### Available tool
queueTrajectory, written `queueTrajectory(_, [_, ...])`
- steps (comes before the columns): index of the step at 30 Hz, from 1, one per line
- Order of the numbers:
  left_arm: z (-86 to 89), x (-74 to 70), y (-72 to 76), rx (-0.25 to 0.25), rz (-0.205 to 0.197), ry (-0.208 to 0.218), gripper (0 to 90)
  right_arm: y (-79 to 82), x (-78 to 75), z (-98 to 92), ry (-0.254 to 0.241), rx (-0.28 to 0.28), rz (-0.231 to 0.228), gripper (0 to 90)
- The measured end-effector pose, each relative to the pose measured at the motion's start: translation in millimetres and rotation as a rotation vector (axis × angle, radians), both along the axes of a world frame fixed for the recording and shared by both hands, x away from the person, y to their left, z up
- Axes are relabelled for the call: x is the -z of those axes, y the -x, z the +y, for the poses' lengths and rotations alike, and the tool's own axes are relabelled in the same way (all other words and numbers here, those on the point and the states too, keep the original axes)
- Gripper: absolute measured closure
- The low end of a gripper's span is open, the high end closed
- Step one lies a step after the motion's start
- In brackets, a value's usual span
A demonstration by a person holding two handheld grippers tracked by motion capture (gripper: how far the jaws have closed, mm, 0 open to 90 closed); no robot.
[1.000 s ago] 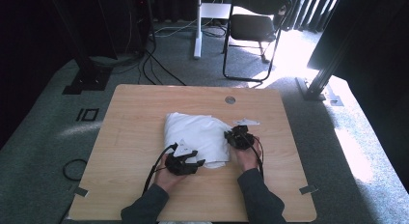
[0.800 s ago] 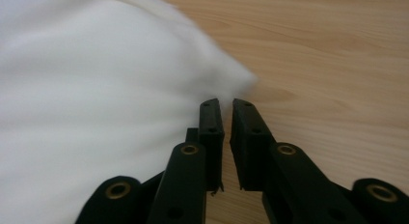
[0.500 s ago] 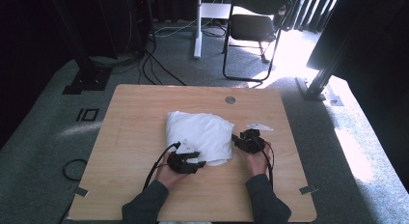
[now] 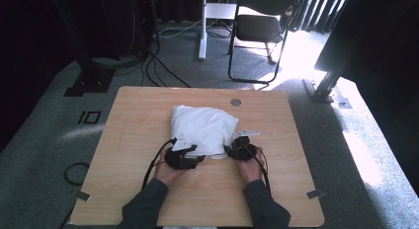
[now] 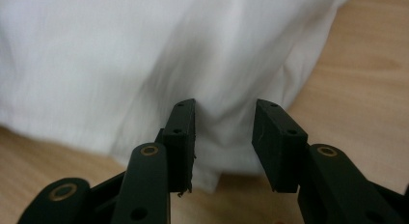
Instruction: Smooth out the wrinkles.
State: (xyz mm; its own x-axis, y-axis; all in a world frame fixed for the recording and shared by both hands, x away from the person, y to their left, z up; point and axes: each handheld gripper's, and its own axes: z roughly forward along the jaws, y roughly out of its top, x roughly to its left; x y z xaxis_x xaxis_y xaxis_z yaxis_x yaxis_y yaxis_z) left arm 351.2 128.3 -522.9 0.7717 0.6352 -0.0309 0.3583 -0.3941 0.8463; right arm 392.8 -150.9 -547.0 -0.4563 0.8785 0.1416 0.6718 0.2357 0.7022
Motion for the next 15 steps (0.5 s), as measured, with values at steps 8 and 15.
queueTrajectory(8, [57.2, -2.0, 22.8, -0.147, -0.018, 0.069, 41.1, 41.8, -9.5, -30.9, 0.013, 0.0, -0.124, 48.1])
queueTrajectory(15, [75.6, 4.3, 28.7, -0.205, 0.004, 0.101, 40.7, 59.6, -8.9, -53.6, -0.064, 0.028, -0.16, 44.4])
